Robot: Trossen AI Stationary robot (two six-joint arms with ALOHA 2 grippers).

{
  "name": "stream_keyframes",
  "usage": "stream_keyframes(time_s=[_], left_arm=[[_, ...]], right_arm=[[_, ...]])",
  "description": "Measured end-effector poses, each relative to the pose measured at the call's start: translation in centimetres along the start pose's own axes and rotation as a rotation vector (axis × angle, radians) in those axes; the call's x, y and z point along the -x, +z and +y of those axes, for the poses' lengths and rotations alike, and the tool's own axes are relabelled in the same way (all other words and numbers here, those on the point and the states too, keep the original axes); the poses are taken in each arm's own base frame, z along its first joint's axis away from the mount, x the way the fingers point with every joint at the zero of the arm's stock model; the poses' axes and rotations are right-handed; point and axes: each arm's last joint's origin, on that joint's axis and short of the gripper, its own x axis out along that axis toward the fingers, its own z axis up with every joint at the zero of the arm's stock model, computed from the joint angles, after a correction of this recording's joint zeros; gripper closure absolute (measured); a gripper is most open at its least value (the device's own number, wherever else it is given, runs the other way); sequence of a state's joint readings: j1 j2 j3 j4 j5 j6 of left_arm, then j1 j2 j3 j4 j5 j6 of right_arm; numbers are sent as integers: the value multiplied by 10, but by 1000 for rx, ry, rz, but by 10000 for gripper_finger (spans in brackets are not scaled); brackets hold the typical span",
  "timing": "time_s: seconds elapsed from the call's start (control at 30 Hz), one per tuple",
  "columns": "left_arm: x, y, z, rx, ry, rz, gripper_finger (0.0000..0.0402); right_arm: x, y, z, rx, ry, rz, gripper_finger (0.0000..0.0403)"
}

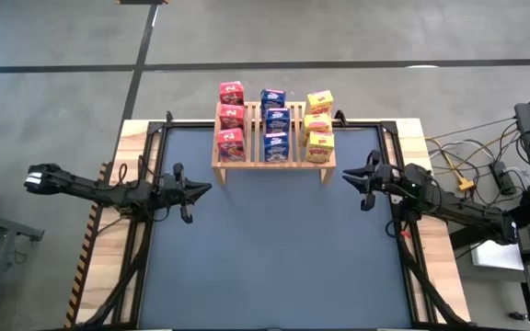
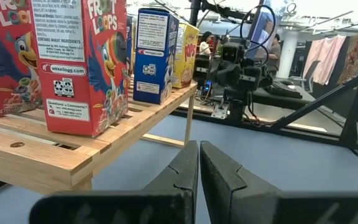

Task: Stack cereal on shelf
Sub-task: Return to Home Position

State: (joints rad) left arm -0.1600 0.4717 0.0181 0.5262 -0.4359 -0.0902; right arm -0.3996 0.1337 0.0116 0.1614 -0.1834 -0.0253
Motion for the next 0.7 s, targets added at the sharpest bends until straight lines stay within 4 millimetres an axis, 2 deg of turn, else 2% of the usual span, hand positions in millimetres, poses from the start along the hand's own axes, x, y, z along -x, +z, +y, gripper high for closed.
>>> stream_keyframes(time_s=[0.13,0.33,0.7], left_arm=[[0,0,0,0,0,0,401],[0,0,0,0,0,0,401],[0,0,0,1,0,-1,401]], right_arm=[[1,-12,0,-47,-31,128,335],[0,-12,-3,-182,-124,113,335],[0,-11,-3,-217,-126,109,335]])
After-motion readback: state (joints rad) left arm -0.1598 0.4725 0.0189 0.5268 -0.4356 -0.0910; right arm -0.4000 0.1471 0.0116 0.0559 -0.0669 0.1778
